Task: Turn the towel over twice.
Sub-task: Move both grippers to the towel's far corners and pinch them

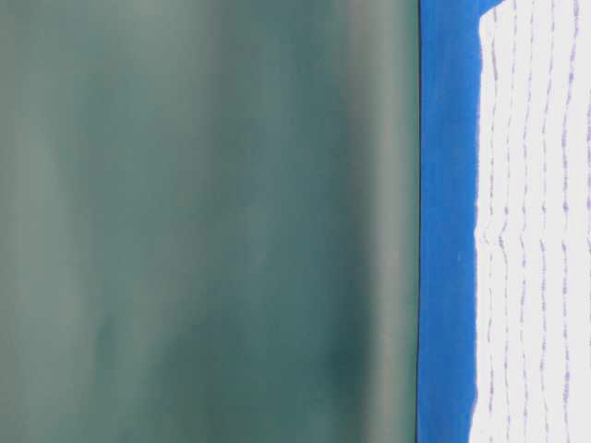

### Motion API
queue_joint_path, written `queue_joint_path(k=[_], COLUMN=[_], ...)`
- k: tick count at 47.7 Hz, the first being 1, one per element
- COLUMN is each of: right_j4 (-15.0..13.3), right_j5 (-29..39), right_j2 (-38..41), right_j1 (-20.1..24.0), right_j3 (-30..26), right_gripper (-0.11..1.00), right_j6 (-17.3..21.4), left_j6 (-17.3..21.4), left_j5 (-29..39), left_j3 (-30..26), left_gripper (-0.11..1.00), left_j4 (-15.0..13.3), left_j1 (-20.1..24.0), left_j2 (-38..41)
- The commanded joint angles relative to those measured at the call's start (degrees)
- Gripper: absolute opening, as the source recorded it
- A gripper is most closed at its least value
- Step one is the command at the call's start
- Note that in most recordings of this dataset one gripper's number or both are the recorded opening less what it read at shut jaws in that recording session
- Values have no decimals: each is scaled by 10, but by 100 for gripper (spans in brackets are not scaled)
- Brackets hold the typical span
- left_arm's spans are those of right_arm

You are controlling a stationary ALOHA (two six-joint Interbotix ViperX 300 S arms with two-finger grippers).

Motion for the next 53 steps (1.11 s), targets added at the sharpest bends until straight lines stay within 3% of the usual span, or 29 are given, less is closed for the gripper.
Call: queue_joint_path(k=[1,15,23,33,36,46,50,53], right_j4=[1,2,2,4,4,4,3,3], right_j5=[-4,86,86,79,67,23,14,5], right_j2=[7,68,129,236,272,379,414,439], right_j1=[-10,-113,-160,-215,-236,-279,-288,-294], right_j3=[-15,-15,-12,-21,-25,-41,-47,-51], right_gripper=[0,0,0,1,3,62,60,58], right_j6=[-1,4,4,4,4,3,3,3], left_j6=[10,49,45,45,45,47,47,47], left_j5=[-3,-12,-30,-63,-75,-114,-130,-145], left_j3=[-11,-5,4,4,4,4,0,-3], left_gripper=[0,0,0,4,16,76,91,92], left_j4=[-7,-7,-9,-9,-9,-9,-9,-9], left_j1=[15,74,134,176,187,242,256,265], left_j2=[11,72,134,217,242,342,380,410])
